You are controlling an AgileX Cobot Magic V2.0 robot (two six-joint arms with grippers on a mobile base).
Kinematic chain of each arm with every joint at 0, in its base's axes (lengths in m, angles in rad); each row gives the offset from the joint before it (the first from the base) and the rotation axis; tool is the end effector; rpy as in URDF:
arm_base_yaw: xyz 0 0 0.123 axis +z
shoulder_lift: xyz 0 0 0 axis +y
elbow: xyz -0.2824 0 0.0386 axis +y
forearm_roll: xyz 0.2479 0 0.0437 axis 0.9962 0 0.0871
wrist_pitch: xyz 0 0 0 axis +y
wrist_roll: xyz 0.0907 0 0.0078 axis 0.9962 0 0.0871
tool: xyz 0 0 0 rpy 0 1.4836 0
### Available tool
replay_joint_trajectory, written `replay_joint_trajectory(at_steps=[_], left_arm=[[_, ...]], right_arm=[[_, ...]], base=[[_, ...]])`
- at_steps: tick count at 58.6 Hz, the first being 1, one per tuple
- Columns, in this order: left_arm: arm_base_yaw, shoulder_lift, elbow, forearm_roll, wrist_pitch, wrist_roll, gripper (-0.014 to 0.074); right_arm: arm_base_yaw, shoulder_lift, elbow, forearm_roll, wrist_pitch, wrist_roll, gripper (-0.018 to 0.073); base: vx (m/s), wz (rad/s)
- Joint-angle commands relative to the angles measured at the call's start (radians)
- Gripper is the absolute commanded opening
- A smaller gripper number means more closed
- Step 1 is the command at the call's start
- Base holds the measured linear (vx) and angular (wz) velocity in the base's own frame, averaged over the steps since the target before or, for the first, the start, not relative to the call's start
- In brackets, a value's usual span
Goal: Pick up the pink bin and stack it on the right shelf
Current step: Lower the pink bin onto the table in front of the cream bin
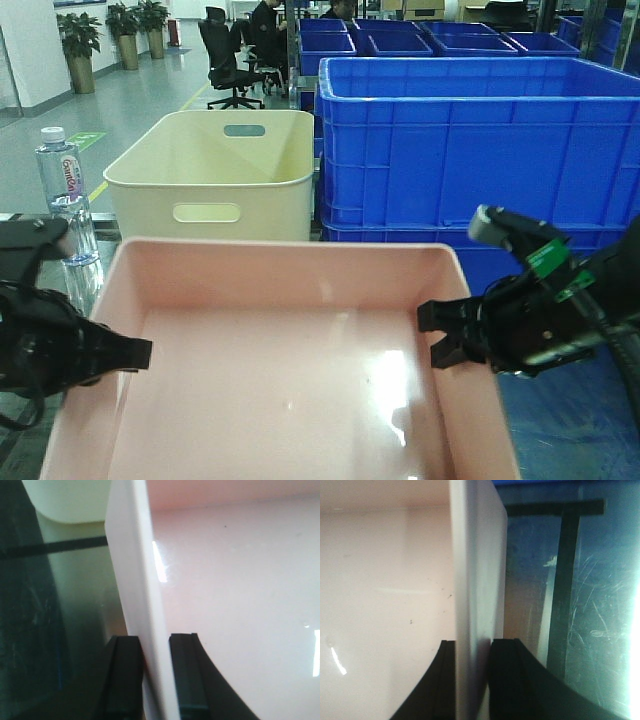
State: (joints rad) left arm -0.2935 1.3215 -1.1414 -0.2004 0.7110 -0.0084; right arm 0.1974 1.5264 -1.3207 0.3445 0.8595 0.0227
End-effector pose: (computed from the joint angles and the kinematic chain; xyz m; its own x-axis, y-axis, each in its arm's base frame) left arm 0.2671 -0.0931 0.3403 -0.7338 0.0556 -0.6771 0.2597 0.9439 -0.2039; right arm 0.3179 0.0874 0.3274 -0.8552 0.0755 -0.5128 -0.1261 0.9293 0.3471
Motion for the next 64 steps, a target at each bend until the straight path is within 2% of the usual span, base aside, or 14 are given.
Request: replay_joint_trajectory(at_steps=[1,5,15,23,33,41,44,53,58,64], left_arm=[[0.015,0.027,-0.03,0.046,-0.047,0.003,0.0],[0.015,0.064,-0.03,0.046,-0.041,-0.004,0.0],[0.015,0.116,-0.03,0.047,-0.044,-0.004,0.0013],[0.015,0.13,-0.031,0.049,-0.068,-0.003,0.0052],[0.015,0.13,-0.031,0.049,-0.122,-0.003,0.0164],[0.015,0.129,-0.033,0.051,-0.128,0.0,0.0323],[0.015,0.127,-0.033,0.064,-0.132,0.0,0.0409],[0.015,0.117,-0.033,0.077,-0.161,0.0,0.0584],[0.015,0.096,-0.033,0.077,-0.166,0.0,0.0633],[0.015,0.036,-0.033,0.077,-0.194,0.037,0.063]], right_arm=[[-0.027,0.005,-0.032,0.017,-0.096,-0.029,0.0001],[-0.027,0.035,-0.032,0.027,-0.115,-0.063,0.0012],[-0.027,0.092,-0.032,0.078,-0.123,-0.068,0.0079],[-0.027,0.12,-0.032,0.099,-0.119,-0.069,0.0204],[-0.027,0.13,-0.032,0.103,-0.116,-0.073,0.0405],[-0.028,0.128,-0.035,0.098,-0.161,-0.079,0.0522],[-0.028,0.122,-0.035,0.098,-0.179,-0.098,0.0538],[-0.028,0.079,-0.035,0.099,-0.203,-0.125,0.0523],[-0.028,0.035,-0.035,0.095,-0.21,-0.131,0.0502],[-0.028,-0.042,-0.035,0.058,-0.236,-0.155,0.0467]], base=[[0.0,0.0],[0.0,0.0],[0.0,0.0],[0.0,0.0],[0.0,0.0],[0.0,0.0],[0.0,0.0],[0.0,0.0],[0.0,0.0],[0.0,0.0]])
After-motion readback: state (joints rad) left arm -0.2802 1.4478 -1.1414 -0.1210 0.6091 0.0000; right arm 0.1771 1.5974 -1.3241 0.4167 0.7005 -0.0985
